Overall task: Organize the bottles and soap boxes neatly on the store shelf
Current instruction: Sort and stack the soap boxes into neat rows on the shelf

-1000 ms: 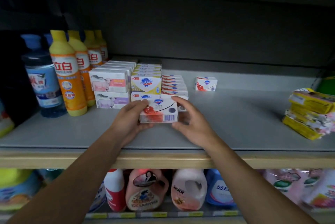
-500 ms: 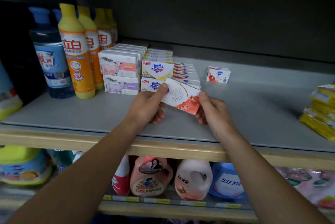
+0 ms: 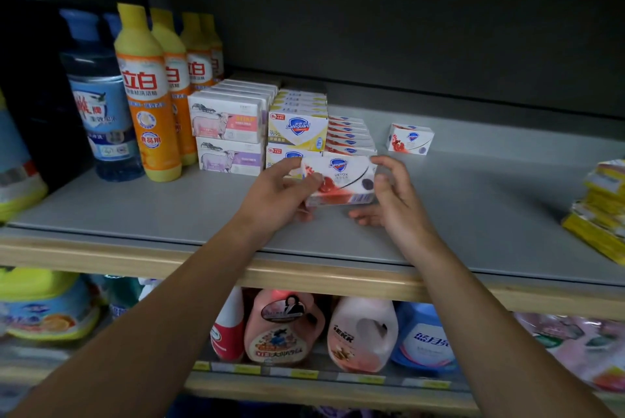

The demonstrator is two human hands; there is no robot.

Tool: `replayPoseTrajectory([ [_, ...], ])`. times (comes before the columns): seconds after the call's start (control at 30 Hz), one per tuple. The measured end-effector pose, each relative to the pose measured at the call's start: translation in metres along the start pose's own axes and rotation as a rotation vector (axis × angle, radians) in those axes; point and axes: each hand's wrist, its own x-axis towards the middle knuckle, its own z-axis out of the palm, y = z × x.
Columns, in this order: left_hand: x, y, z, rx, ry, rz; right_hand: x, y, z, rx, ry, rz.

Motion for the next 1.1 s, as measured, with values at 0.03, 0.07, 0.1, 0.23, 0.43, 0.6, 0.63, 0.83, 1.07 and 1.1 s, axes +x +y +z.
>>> replayPoseTrajectory([
  [0.03, -0.002, 0.001, 0.000, -0.004, -0.014, -0.001, 0.002, 0.003, -0.002, -0.032, 0.026, -0.016],
  [0.07, -0.004, 0.002, 0.000, -0.003, -0.029, 0.001, 0.003, 0.006, -0.004, -0.066, 0.043, -0.033],
  [0.1, -0.005, 0.003, 0.000, -0.002, -0.037, 0.011, 0.003, 0.009, -0.006, -0.091, 0.049, -0.043],
  [0.23, -0.010, 0.006, -0.002, -0.050, -0.037, 0.090, 0.000, 0.008, -0.008, -0.017, 0.011, -0.073],
  [0.43, -0.012, 0.005, -0.003, -0.085, -0.050, 0.217, -0.004, 0.001, -0.007, -0.027, -0.050, -0.121],
  [0.6, -0.010, 0.005, -0.004, 0.003, -0.087, 0.246, -0.003, 0.004, -0.006, -0.065, -0.079, -0.110],
  [0.63, -0.010, 0.005, -0.004, 0.000, -0.081, 0.243, -0.003, 0.004, -0.006, -0.073, -0.071, -0.115],
  [0.83, -0.005, -0.001, 0.001, 0.260, -0.001, 0.271, -0.003, 0.002, -0.008, -0.095, 0.054, -0.159],
  [1.07, -0.001, -0.002, 0.006, 0.603, 0.043, 0.198, 0.001, 0.001, -0.008, -0.183, 0.149, -0.006],
  [1.1, 0.000, 0.002, 0.005, 0.628, 0.061, 0.209, 0.002, 0.000, -0.008, -0.269, 0.136, -0.035],
])
